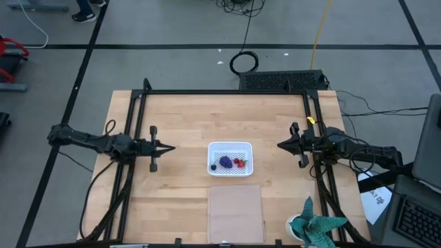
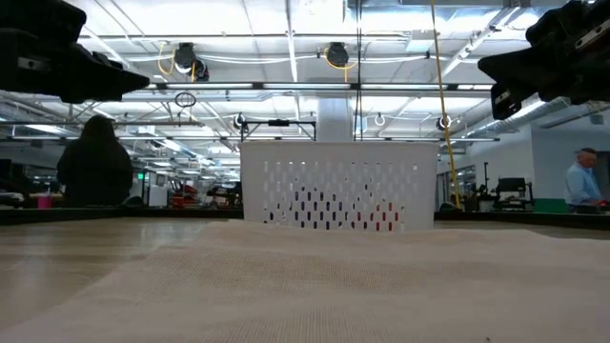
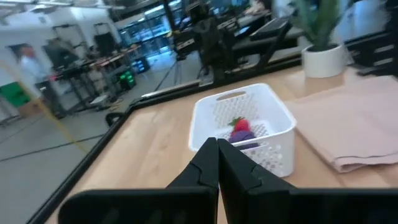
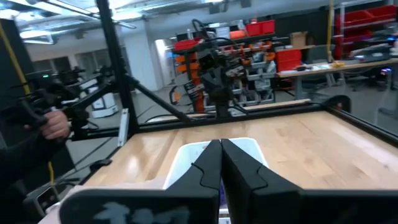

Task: Pick and placing Produce into tupperware
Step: Return to Home Position

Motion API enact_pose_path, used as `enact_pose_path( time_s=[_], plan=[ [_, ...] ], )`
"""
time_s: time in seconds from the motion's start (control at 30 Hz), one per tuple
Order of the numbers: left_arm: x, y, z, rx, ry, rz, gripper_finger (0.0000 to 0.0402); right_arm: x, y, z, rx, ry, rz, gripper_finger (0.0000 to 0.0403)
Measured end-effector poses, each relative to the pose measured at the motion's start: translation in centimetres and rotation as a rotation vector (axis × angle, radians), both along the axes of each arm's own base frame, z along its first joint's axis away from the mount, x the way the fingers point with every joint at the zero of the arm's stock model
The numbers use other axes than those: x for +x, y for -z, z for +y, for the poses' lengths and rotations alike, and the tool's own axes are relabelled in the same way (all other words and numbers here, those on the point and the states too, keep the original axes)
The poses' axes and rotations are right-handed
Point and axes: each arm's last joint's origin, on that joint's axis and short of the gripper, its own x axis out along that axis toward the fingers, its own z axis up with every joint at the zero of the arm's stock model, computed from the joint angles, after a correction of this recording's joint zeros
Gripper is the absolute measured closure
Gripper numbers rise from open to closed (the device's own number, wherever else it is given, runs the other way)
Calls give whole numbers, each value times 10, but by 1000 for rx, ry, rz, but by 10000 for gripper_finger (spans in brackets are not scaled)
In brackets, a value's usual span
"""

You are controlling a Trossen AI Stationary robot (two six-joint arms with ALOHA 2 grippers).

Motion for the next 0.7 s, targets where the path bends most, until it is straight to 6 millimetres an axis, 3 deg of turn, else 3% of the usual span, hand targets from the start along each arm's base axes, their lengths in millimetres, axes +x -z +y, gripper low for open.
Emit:
enact_pose_path(
  time_s=[0.7],
  plan=[
    [-16,0,5,6,17,-33,402,0,0,1,-3,-23,-3,403]
  ],
)
